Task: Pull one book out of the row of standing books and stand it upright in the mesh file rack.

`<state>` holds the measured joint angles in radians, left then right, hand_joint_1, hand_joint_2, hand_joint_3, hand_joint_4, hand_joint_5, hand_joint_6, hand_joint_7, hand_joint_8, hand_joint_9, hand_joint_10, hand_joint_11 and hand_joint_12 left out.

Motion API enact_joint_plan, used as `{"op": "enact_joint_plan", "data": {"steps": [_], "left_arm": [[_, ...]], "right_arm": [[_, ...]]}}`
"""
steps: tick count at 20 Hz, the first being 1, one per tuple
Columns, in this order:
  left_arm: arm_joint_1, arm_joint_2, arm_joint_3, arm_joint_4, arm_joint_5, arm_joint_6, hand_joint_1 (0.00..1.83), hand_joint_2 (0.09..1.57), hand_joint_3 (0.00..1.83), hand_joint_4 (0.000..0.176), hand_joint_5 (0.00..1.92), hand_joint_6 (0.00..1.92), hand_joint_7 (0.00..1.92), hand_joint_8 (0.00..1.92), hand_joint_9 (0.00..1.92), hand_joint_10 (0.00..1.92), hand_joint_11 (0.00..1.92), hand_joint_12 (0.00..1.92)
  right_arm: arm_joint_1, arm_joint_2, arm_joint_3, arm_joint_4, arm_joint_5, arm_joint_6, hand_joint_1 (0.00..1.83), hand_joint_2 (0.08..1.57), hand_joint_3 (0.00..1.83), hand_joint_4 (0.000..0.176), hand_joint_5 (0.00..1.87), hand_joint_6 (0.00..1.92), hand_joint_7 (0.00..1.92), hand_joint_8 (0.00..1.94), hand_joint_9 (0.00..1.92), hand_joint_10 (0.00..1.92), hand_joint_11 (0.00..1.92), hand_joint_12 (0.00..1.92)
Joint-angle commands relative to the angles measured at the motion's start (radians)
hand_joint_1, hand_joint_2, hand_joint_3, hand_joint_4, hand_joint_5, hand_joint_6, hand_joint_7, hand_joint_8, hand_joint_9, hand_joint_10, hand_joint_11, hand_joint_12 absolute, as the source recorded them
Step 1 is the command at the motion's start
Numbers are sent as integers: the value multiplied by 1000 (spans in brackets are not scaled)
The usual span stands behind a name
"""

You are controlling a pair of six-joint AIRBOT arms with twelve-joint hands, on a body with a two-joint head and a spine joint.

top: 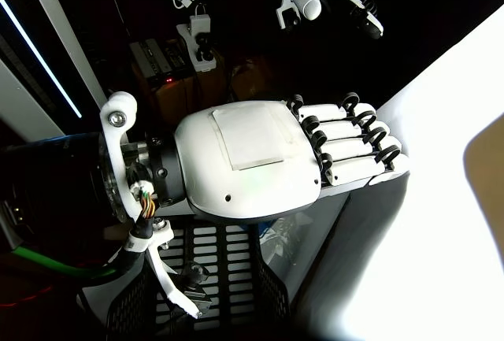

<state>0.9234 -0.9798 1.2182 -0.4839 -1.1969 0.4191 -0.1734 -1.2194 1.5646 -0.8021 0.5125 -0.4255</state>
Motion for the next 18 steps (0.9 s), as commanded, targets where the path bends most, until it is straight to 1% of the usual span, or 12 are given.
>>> {"op": "enact_joint_plan", "data": {"steps": [1, 2, 3, 5, 6, 7, 9, 13, 15, 16, 17, 18], "left_arm": [[-8, 15, -2, 7, -113, -4, 0, 1362, 0, 22, 12, 0, 0, 0, 0, 0, 0, 0], [-7, 17, -4, 7, -111, -4, 0, 1351, 0, 11, 9, 0, 0, 0, 0, 0, 0, 0], [-7, 18, -5, 7, -110, -4, 0, 1334, 0, 23, 1, 0, 0, 0, 0, 0, 0, 0], [-7, 19, -6, 7, -105, -4, 0, 1312, 0, 37, 0, 0, 0, 0, 0, 0, 0, 0], [-7, 20, -7, 7, -105, -4, 0, 1279, 0, 28, 7, 3, 0, 0, 0, 0, 0, 0], [-7, 20, -7, 8, -104, -4, 0, 1295, 0, 18, 14, 6, 0, 0, 0, 0, 0, 0], [-7, 20, -7, 9, -102, -4, 0, 1281, 0, 20, 17, 7, 0, 0, 0, 0, 0, 0], [-4, 20, -8, 9, -100, -4, 0, 1280, 0, 36, 11, 4, 0, 0, 0, 0, 0, 0], [-1, 20, -9, 9, -98, -4, 0, 1318, 0, 0, 15, 5, 0, 0, 0, 0, 0, 0], [0, 20, -9, 12, -96, -4, 0, 1326, 0, 9, 15, 5, 0, 0, 0, 0, 0, 0], [0, 20, -9, 15, -92, -4, 0, 1336, 1, 8, 21, 7, 0, 0, 0, 0, 1, 0], [0, 20, -10, 17, -89, -4, 5, 1346, 6, 23, 31, 11, 0, 0, 0, 0, 0, 0]], "right_arm": [[26, 8, -9, -38, 7, -5, 666, 1142, 2, 0, 0, 0, 0, 0, 0, 0, 0, 0], [41, 7, -15, -110, -43, -5, 723, 1152, 5, 0, 0, 0, 0, 0, 0, 0, 97, 45], [54, 5, -22, -199, -94, -5, 707, 1110, 33, 0, 0, 0, 0, 0, 0, 0, 19, 514], [75, 6, -37, -364, -187, -5, 719, 1083, 3, 40, 0, 0, 0, 0, 13, 4, 0, 952], [82, 6, -39, -412, -214, -5, 691, 1079, 2, 19, 0, 0, 0, 0, 59, 17, 0, 1143], [89, 6, -40, -487, -247, -5, 707, 1074, 1, 3, 0, 0, 0, 0, 17, 17, 0, 1007], [95, 7, -42, -556, -279, -5, 607, 1105, 3, 0, 0, 0, 0, 0, 0, 0, 0, 128], [101, 12, -61, -642, -347, -5, 606, 1124, 7, 0, 0, 0, 0, 0, 0, 0, 0, 0], [102, 21, -68, -639, -352, -5, 517, 1128, 7, 12, 0, 0, 0, 0, 0, 0, 17, 8], [121, 43, -76, -622, -351, -5, 433, 1096, 11, 59, 0, 0, 0, 0, 100, 21, 3, 982], [130, 60, -83, -593, -349, -5, 449, 1051, 0, 71, 0, 0, 96, 26, 235, 79, 0, 1529], [130, 72, -89, -547, -343, -5, 487, 1039, 0, 77, 0, 0, 116, 22, 258, 95, 0, 1670]]}}
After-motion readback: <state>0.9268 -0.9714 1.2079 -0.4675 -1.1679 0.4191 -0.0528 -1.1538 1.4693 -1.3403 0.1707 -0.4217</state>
